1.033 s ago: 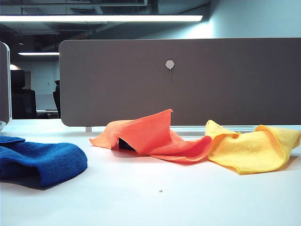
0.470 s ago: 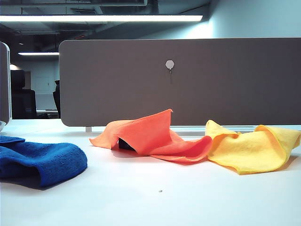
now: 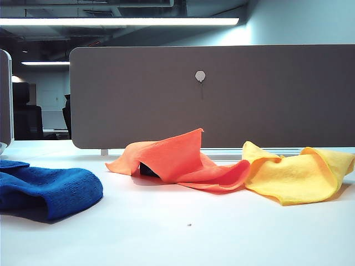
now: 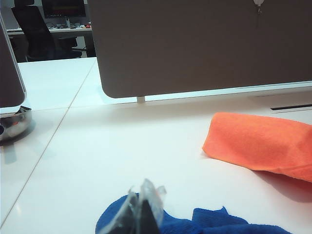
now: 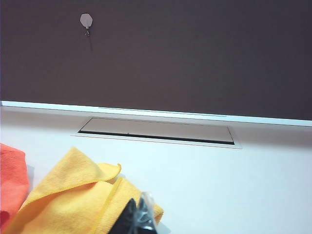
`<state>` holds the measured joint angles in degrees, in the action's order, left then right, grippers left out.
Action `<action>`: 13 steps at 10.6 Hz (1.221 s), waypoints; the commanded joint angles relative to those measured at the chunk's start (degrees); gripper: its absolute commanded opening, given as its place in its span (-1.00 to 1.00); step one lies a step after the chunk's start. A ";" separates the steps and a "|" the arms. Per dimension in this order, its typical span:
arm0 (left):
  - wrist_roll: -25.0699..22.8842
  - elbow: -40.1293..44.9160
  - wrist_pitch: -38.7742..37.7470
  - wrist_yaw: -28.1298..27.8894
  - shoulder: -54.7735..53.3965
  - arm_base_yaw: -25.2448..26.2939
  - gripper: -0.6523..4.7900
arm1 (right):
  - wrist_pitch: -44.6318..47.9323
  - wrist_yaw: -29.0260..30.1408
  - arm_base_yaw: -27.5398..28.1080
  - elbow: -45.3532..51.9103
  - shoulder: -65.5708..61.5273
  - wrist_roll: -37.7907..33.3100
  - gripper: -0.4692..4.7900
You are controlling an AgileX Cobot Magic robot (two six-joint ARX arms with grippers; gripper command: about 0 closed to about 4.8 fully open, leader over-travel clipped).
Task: Pick up a rag that is the same color as the top surface of the Rubik's Cube and cover the cube with it.
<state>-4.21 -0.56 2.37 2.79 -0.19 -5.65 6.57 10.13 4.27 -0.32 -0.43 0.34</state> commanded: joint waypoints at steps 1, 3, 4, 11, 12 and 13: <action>0.13 -0.07 0.13 -0.20 -0.04 0.02 -0.78 | 1.33 0.09 0.00 0.02 0.02 -0.33 -0.82; 0.17 -0.07 -1.53 -0.09 -0.04 0.00 -0.78 | 1.33 0.09 0.00 0.02 0.02 -0.33 -0.82; 0.50 -0.07 -1.49 0.02 -0.04 0.00 -0.78 | 1.33 0.07 0.00 0.02 0.02 -0.31 -0.82; 4.85 -0.07 0.31 -0.17 -0.04 0.02 -0.78 | 1.38 0.04 0.04 0.02 0.02 -2.32 -0.82; 4.85 -0.07 1.62 -0.17 -0.04 0.02 -0.78 | 1.38 0.04 0.04 0.02 0.02 -2.32 -0.82; 4.83 -0.07 1.70 -0.17 -0.04 0.02 -0.78 | 1.42 -0.02 0.04 0.02 0.02 -3.37 -0.82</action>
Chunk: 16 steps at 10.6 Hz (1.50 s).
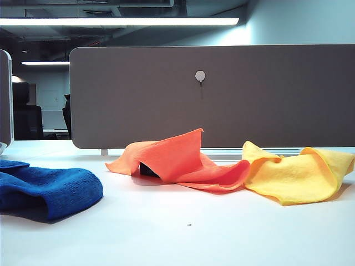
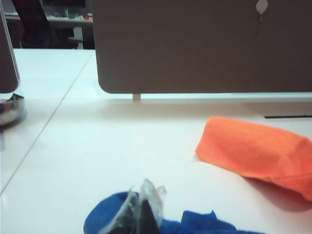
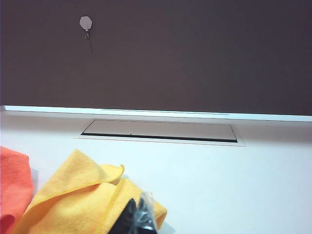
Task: Pick up a rag that is the same color as the top surface of the Rubik's Cube and cover the cube with it.
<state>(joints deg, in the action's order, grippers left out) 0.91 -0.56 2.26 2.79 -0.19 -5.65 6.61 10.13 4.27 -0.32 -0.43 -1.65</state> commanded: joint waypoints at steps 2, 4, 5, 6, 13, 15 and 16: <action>-0.26 -0.07 1.84 -0.13 -0.04 0.00 -0.78 | 1.75 -0.15 0.07 0.02 0.02 -2.93 -0.82; -0.20 -0.07 1.68 -0.02 -0.04 0.00 -0.78 | 6.86 -0.15 0.07 0.02 0.02 -2.91 -0.82; -0.22 -0.07 1.66 -0.02 -0.02 0.00 -0.78 | 6.82 -0.13 0.07 0.02 0.02 -2.91 -0.82; -0.22 -0.07 1.68 -0.02 -0.02 0.00 -0.78 | 6.78 -0.13 0.07 0.02 0.02 -2.91 -0.82; -0.50 -0.07 4.22 0.02 -0.04 0.00 -0.78 | 1.77 -0.11 0.07 0.02 0.04 0.87 -0.82; -2.56 -0.07 4.24 0.02 -0.02 0.00 -0.78 | 1.81 0.07 0.07 0.02 0.04 0.81 -0.82; -2.58 -0.07 4.22 0.02 -0.04 0.00 -0.78 | 1.79 0.07 0.07 0.02 0.04 0.81 -0.82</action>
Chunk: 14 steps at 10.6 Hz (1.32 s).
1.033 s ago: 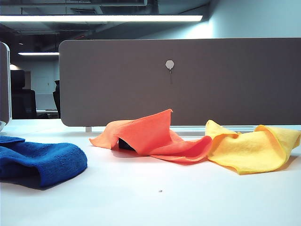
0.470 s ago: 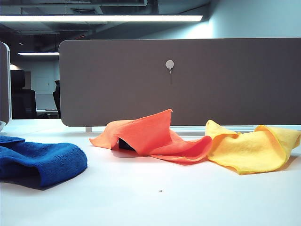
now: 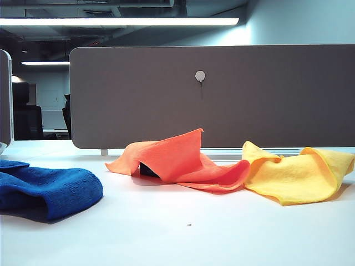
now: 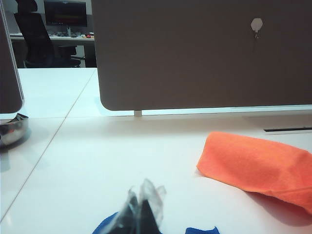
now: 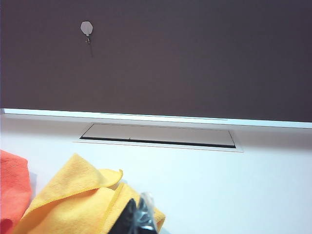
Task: Pick up a rag that is the same color as the top surface of the Rubik's Cube and cover the cube with it.
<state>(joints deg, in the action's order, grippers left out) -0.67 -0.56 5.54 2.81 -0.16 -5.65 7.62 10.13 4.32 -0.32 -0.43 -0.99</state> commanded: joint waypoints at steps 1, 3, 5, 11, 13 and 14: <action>-0.96 -0.07 0.90 0.00 -0.07 0.00 -0.78 | 0.79 0.07 0.02 0.02 0.04 0.15 -0.82; -0.85 -0.07 -0.11 -0.02 -0.07 0.00 -0.78 | 0.76 0.07 0.02 0.02 0.04 0.15 -0.82; -0.85 -0.07 -0.48 -0.02 -0.07 0.02 -0.78 | 0.76 0.07 0.02 0.02 0.04 0.15 -0.82; -0.85 -0.07 -0.50 -0.02 -0.07 0.02 -0.78 | 0.76 0.07 0.02 0.02 0.04 0.15 -0.82; -0.85 -0.07 -0.50 -0.04 -0.04 0.02 -0.78 | 0.76 0.07 0.02 0.02 0.04 0.15 -0.82; -0.85 -0.07 -0.50 -0.04 -0.04 0.00 -0.78 | 0.76 0.07 0.02 0.02 0.04 0.15 -0.82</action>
